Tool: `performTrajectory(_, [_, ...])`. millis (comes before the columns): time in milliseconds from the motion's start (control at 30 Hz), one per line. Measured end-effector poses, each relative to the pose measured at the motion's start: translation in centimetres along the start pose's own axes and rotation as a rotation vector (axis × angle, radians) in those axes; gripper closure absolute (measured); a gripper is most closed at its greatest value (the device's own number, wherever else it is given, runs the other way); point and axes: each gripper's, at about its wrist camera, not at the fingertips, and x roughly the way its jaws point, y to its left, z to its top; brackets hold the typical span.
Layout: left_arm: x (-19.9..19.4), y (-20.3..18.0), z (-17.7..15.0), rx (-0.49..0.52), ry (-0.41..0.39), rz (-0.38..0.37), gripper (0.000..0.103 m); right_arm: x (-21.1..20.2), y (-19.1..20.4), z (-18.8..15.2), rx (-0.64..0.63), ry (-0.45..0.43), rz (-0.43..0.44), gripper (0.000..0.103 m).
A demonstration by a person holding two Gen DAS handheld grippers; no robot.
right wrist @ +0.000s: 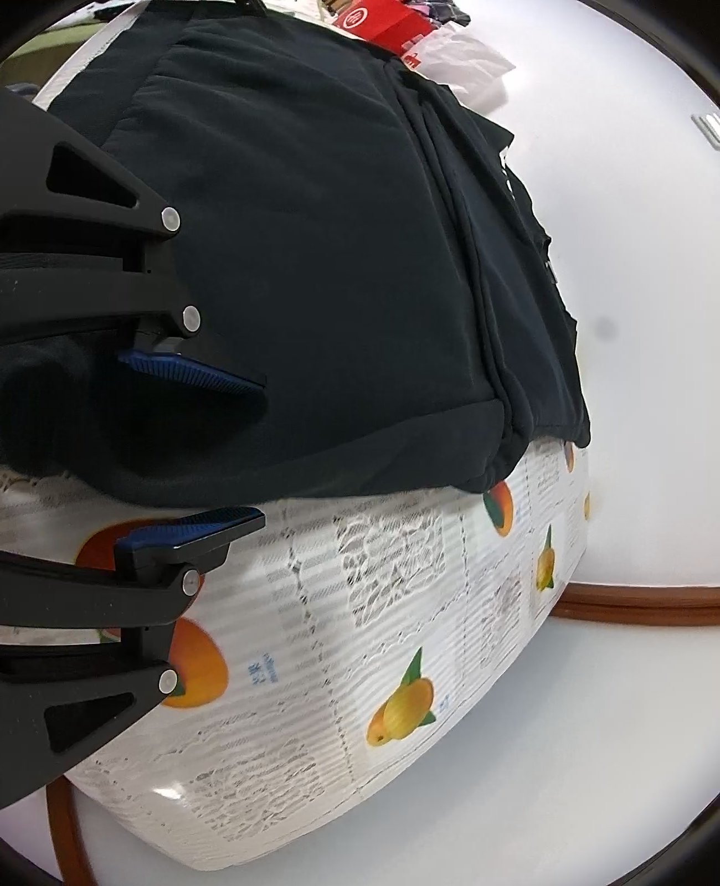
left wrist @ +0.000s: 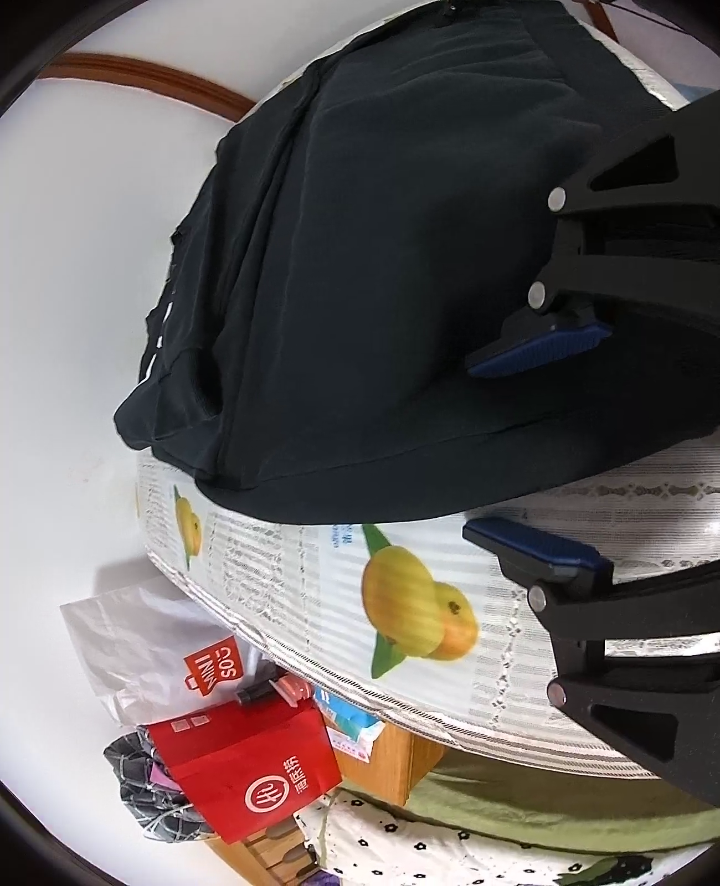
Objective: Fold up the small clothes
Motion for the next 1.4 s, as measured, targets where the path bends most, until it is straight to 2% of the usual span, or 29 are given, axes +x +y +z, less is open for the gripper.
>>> performTrajectory(100, [0.2, 0.0, 0.4, -0.01, -0.009, 0.002, 0.065, 0.3, 0.4, 0.4, 0.0, -0.007, 0.013, 0.062])
performTrajectory(200, [0.4, 0.0, 0.7, -0.029, -0.009, -0.004, 0.08, 0.7, 0.9, 0.9, -0.004, -0.012, 0.02, 0.064])
performTrajectory(267, [0.4, -0.2, 0.9, -0.027, 0.0, -0.026, 0.093, 1.0, 1.2, 1.3, 0.0, -0.012, 0.028, 0.075])
performTrajectory(300, [0.4, -0.4, 0.9, -0.024, 0.004, -0.028, 0.094, 1.0, 1.3, 1.4, 0.003, -0.011, 0.044, 0.08])
performTrajectory(333, [0.3, -0.5, 0.9, -0.019, 0.004, -0.022, 0.094, 1.0, 1.4, 1.5, 0.004, -0.01, 0.055, 0.09])
performTrajectory(467, [-1.0, -0.3, 0.8, -0.025, -0.014, -0.042, 0.095, 0.3, 1.4, 1.3, 0.004, -0.032, 0.063, 0.092])
performTrajectory(733, [-3.9, 0.9, -0.1, -0.056, -0.041, -0.155, 0.095, -2.8, -0.6, 0.5, 0.054, -0.06, 0.125, 0.092])
performTrajectory(867, [-4.4, 1.2, 0.9, -0.074, -0.07, -0.184, 0.095, -3.5, -0.5, 0.9, 0.054, -0.072, 0.133, 0.092])
performTrajectory(1067, [-5.0, 0.9, 3.8, -0.065, -0.119, -0.196, 0.095, -5.1, 0.1, 3.3, 0.062, -0.156, 0.186, 0.092])
performTrajectory(1400, [-3.2, 1.5, 10.1, -0.089, -0.166, -0.183, 0.095, -4.3, 1.9, 10.6, 0.065, -0.236, 0.24, 0.092])
